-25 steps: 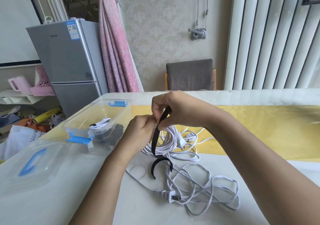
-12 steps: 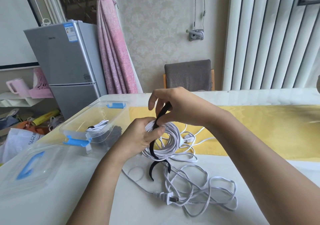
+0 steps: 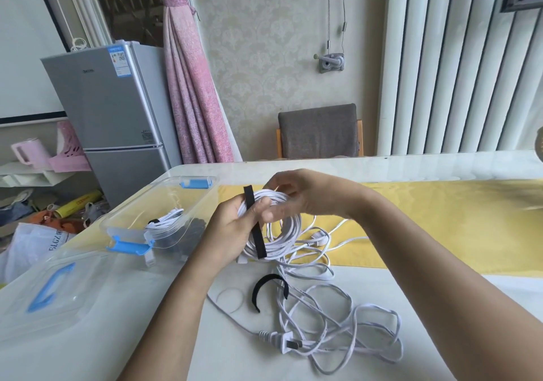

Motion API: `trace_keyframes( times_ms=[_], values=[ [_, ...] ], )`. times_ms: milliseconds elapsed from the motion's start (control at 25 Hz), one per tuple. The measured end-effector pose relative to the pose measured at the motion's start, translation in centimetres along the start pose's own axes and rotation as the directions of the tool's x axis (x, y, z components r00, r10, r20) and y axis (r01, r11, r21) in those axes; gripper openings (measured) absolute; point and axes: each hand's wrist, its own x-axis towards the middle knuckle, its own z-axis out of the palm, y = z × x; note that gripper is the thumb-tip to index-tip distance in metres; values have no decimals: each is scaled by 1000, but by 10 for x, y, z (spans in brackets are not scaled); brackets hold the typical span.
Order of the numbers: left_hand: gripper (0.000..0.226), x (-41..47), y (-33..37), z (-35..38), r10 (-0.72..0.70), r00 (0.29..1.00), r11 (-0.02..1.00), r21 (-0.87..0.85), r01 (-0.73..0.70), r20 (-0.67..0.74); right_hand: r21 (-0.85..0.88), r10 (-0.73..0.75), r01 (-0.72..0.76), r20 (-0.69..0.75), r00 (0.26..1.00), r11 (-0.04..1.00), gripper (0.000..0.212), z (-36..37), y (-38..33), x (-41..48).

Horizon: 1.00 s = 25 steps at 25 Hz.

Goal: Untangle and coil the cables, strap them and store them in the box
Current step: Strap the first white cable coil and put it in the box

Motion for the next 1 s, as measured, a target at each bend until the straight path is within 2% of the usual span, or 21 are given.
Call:
trace_keyframes(
  times_ms=[80,240,400,560,720,840,920,1000],
  values=[
    [20,0,0,1,48,997,996,84,-43,-58,22,8,-7,-47,999,1000,48,12,0,6],
    [28,1,-5,-2,75,992,987,149,-60,-98,38,38,-34,-106,994,999,51,27,-4,11],
    [36,2,-10,0,92,986,976,210,-62,-136,31,33,-30,-111,993,999,19,30,-8,8],
    [39,3,-11,0,174,966,949,295,-112,-190,12,-3,5,-153,988,1000,9,34,-6,10],
    [45,5,-12,-6,239,941,939,303,-162,-239,328,-53,78,-86,995,941,22,32,-5,6],
    [35,4,-10,-7,248,942,948,257,-188,-227,515,-69,49,20,997,856,3,23,1,7],
    [33,4,-8,-7,264,936,951,227,-212,-233,666,-32,-1,37,999,746,18,18,6,12],
    [31,4,-7,-7,299,927,935,261,-239,-224,698,33,-15,-13,999,716,19,19,6,14]
  ],
)
